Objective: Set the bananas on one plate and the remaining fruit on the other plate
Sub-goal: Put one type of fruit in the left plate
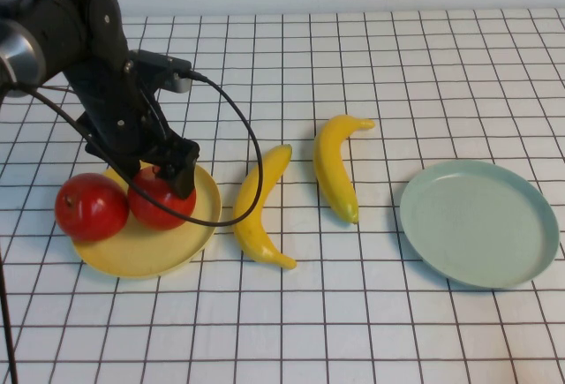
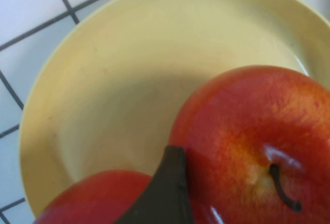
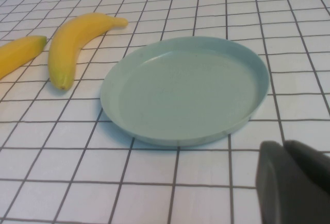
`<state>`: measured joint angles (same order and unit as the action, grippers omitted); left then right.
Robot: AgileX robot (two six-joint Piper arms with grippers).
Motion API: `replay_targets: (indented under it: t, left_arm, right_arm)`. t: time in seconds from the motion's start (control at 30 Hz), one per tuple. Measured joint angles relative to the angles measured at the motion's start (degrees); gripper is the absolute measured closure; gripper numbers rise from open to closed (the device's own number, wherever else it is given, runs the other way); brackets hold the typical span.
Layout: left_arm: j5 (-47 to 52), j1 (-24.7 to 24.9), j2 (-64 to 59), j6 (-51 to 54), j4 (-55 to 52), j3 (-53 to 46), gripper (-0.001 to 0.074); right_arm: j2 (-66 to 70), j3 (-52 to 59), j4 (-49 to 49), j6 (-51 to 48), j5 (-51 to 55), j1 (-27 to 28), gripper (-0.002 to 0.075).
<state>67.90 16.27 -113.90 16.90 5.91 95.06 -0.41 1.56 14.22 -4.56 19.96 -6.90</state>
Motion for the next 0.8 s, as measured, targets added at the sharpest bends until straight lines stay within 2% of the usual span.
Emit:
replay_targets:
  t: [0.8]
  left_arm:
    - [0.2,0.0,0.0,0.0,2.2,0.0,0.0067]
  right_arm:
    - [0.0,0.0,0.0,0.0,0.0,0.0,0.0743]
